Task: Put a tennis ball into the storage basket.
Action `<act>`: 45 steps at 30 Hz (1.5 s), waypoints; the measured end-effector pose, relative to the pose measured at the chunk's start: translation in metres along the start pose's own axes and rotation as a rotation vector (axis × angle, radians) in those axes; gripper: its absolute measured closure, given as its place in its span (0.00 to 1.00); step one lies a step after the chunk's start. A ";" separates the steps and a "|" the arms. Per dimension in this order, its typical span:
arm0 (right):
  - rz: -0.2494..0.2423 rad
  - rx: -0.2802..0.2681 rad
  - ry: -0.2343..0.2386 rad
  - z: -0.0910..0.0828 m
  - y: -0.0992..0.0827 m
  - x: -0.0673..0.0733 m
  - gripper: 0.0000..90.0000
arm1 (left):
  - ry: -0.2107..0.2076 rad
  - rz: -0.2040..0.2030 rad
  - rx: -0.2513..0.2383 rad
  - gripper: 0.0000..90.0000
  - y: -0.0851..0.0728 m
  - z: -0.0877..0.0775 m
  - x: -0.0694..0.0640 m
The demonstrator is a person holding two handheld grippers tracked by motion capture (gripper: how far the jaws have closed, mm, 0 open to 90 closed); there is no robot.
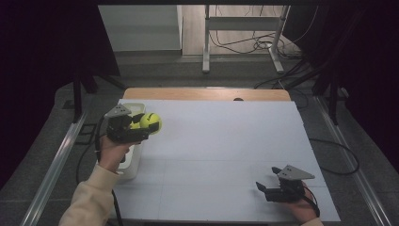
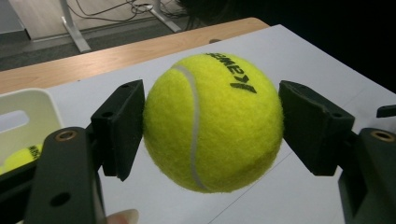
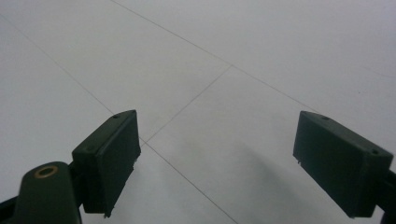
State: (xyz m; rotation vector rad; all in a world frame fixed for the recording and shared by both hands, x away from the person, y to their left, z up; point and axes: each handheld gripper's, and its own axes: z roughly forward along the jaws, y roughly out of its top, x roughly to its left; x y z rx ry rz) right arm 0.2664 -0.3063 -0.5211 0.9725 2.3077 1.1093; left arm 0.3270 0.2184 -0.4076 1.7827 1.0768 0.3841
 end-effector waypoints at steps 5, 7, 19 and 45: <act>-0.001 0.000 -0.001 0.000 0.000 0.000 0.17 | 0.018 -0.014 -0.002 0.30 -0.002 -0.003 0.007; 0.000 0.000 -0.001 0.000 0.000 0.000 0.17 | 0.025 -0.019 -0.003 0.30 -0.002 -0.004 0.010; 0.002 0.000 0.000 0.000 0.000 0.000 0.17 | 0.067 -0.047 -0.008 0.30 -0.005 -0.011 0.024; 0.000 0.005 0.001 0.001 0.000 0.000 0.17 | 0.169 -0.091 0.001 0.30 -0.011 -0.032 0.053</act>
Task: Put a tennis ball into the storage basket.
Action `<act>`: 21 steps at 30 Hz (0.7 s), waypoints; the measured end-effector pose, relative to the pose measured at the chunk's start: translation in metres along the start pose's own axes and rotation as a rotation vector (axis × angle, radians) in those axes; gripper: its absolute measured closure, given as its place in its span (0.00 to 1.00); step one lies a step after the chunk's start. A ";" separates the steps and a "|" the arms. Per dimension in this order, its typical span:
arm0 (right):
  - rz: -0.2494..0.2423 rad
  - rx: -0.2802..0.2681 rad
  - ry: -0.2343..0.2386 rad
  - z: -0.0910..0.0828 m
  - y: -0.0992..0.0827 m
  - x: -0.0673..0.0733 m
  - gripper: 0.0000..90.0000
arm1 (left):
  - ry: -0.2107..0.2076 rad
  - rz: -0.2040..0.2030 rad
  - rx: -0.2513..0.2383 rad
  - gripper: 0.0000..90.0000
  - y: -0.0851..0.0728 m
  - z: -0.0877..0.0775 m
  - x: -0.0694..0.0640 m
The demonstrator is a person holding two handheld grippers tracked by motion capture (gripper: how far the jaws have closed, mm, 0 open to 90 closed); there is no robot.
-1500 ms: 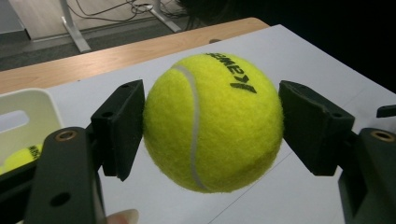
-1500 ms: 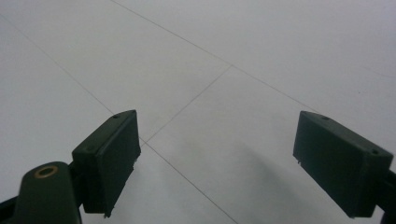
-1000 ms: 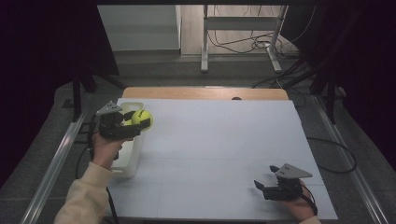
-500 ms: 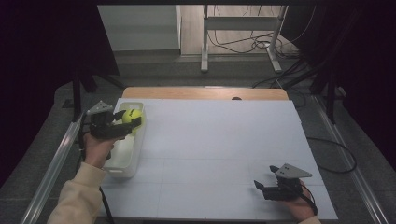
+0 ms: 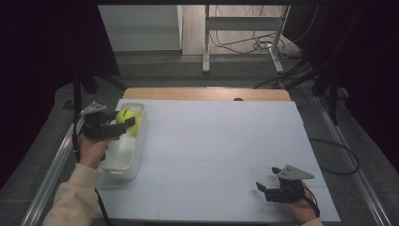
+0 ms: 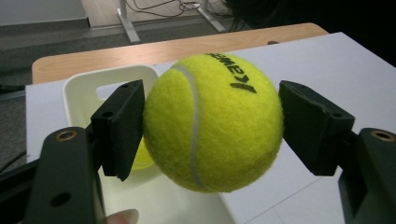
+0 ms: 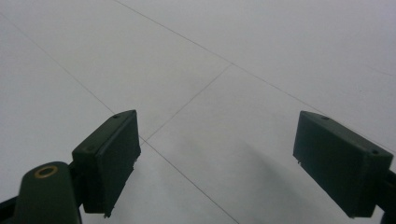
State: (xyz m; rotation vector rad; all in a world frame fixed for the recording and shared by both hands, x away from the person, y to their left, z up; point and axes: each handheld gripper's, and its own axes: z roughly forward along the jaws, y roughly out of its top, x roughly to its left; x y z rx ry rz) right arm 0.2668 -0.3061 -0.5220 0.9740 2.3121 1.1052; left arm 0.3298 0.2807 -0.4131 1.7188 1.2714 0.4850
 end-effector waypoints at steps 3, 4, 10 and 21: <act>0.001 0.000 0.000 0.000 0.000 0.000 0.17 | 0.011 -0.005 0.004 0.30 0.000 0.000 0.004; 0.001 0.000 0.000 0.000 0.000 0.000 0.17 | 0.014 -0.009 0.006 0.30 -0.001 0.000 0.005; 0.000 0.001 0.001 0.000 0.000 0.000 0.17 | 0.035 -0.025 0.039 0.30 -0.003 0.007 0.014; -0.002 0.003 0.001 0.000 0.000 0.000 0.17 | 0.045 -0.034 0.095 0.30 -0.008 0.020 0.020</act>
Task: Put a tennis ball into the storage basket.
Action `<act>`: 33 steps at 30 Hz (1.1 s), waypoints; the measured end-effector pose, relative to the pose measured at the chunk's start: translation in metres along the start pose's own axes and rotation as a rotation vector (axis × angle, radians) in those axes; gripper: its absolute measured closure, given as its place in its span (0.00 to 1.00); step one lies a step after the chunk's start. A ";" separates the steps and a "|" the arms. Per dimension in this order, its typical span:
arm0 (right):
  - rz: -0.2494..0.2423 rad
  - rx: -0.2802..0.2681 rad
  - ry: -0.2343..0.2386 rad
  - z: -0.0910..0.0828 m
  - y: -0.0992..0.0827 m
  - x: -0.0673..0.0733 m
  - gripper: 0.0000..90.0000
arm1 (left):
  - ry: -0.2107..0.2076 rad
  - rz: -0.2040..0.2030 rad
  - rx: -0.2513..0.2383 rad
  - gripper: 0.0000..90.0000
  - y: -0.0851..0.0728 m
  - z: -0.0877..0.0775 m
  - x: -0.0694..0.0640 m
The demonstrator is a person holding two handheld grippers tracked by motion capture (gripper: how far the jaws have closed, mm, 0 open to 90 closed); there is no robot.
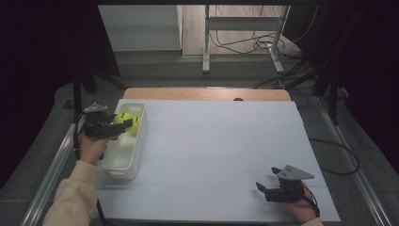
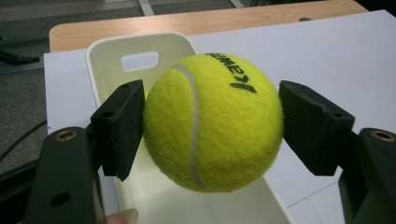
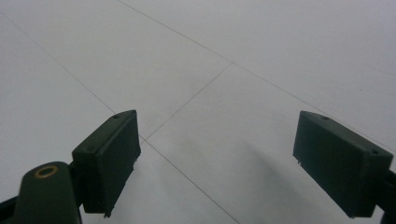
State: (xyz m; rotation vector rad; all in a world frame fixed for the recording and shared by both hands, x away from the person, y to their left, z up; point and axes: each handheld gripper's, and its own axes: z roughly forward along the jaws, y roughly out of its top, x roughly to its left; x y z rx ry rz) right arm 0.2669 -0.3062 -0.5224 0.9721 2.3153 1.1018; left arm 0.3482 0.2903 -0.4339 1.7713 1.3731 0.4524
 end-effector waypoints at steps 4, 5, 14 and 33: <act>0.000 0.000 0.000 0.000 0.000 0.000 0.17 | 0.004 0.004 0.026 0.30 0.000 0.003 0.001; -0.001 0.000 0.000 0.000 0.000 0.000 0.17 | 0.004 0.004 0.026 0.30 0.000 0.003 0.001; -0.003 0.001 0.001 0.000 0.000 0.000 0.17 | 0.017 0.014 0.074 0.29 -0.003 0.006 0.002; -0.003 0.004 0.001 0.000 0.000 0.000 0.17 | 0.012 0.004 0.093 0.27 -0.008 0.008 0.004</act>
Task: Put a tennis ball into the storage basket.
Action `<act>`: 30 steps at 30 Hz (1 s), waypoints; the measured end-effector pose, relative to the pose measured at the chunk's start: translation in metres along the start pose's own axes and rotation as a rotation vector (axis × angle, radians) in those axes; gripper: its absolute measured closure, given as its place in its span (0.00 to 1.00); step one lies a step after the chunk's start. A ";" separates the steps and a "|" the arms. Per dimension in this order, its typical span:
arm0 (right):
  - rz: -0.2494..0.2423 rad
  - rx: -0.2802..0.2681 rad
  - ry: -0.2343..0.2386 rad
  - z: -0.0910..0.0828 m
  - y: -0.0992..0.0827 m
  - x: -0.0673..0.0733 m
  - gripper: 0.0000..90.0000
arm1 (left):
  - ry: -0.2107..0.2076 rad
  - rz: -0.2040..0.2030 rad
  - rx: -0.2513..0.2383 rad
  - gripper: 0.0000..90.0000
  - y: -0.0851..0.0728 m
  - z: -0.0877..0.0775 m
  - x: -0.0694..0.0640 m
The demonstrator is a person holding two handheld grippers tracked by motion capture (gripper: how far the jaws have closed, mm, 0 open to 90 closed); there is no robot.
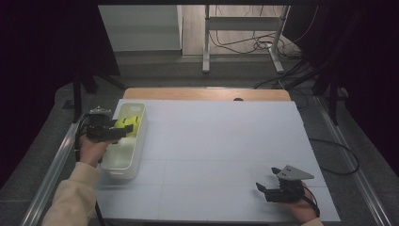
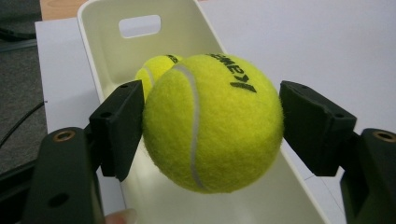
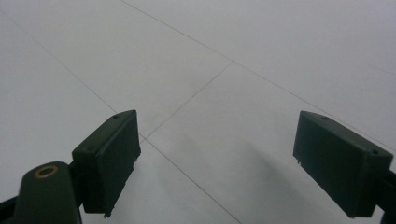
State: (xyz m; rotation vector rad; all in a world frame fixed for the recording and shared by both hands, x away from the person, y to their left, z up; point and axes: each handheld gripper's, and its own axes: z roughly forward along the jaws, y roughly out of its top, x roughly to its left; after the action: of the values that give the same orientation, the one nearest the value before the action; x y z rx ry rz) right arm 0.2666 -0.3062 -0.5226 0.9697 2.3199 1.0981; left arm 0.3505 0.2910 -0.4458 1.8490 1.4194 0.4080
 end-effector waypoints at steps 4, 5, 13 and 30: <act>0.001 0.000 -0.002 0.000 0.000 0.000 0.17 | -0.010 -0.020 -0.050 0.16 0.003 -0.007 -0.001; 0.001 -0.001 -0.002 0.000 0.000 0.000 0.17 | -0.014 -0.020 -0.060 0.15 0.003 -0.009 -0.002; 0.000 -0.004 -0.004 0.000 0.000 0.000 0.17 | -0.068 0.014 -0.128 0.14 0.003 -0.019 -0.014; -0.001 -0.004 -0.006 -0.001 0.000 0.000 0.17 | -0.215 0.094 -0.202 0.14 -0.005 -0.028 -0.059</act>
State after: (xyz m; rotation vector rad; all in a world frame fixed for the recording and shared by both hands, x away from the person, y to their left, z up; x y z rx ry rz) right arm 0.2663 -0.3066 -0.5220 0.9685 2.3120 1.0976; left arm 0.3086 0.2473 -0.4197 1.7420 1.1090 0.3720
